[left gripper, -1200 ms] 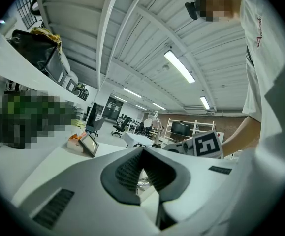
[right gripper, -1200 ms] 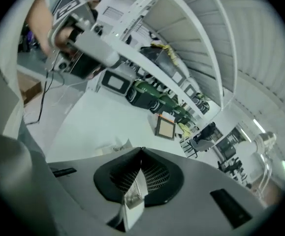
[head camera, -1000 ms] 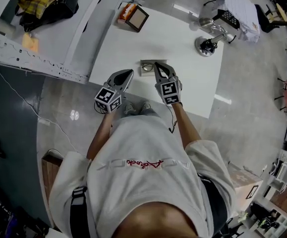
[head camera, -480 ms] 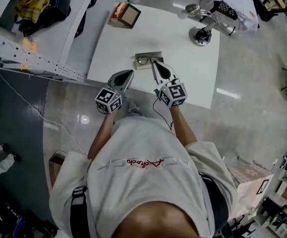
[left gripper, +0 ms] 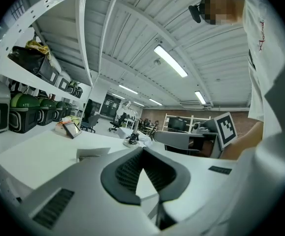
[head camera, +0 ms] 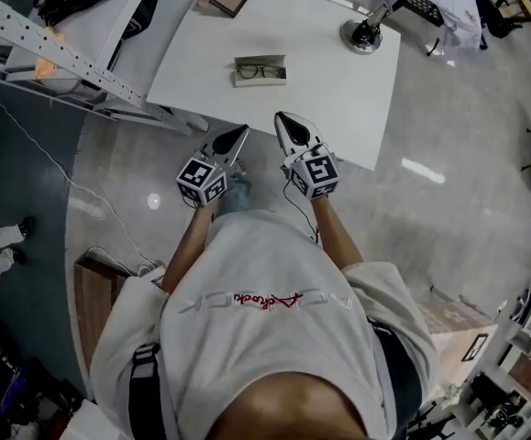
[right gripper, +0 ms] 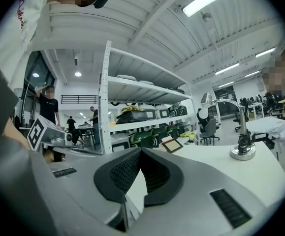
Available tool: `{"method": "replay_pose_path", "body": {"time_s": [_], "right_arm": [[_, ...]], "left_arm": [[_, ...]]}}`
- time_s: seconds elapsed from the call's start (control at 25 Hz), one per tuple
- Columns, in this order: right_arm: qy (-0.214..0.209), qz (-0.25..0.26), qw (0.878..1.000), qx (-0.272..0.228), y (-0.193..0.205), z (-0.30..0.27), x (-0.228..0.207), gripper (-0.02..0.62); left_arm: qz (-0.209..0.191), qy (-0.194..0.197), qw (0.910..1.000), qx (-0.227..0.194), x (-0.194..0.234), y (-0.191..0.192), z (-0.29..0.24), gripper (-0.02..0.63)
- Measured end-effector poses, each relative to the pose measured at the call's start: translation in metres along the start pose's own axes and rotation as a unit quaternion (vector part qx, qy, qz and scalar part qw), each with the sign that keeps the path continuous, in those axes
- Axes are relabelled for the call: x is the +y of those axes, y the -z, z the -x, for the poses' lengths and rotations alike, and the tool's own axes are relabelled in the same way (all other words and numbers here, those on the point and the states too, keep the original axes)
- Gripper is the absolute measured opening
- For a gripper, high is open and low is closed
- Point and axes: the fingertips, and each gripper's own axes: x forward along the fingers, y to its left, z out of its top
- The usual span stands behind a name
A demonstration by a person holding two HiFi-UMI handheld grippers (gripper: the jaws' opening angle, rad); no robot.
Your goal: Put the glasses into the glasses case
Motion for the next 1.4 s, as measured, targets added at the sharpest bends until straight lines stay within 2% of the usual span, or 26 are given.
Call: {"method": "replay_pose_path", "body": {"time_s": [0.24,0.76,1.4], "right_arm": [[-0.025,-0.002,1.000,-0.009,0.007,0.052,0.031,0.029],[-0.024,0.006,1.000,-0.011,0.019,0.130,0.085,0.026],[-0.007,0.019,0.999,-0.028,0.015,0.159,0.100,0.026]], "left_arm": [[-0.010,-0.010,0.9999,-0.007,-0.049,0.019,0.026,0.020],[-0.022,-0.025,0.9993,-0.019,-0.120,0.043,0.081,0.020],[-0.044,-0.007,0.9989,-0.014,-0.152,0.048,0.098,0.020]]}}
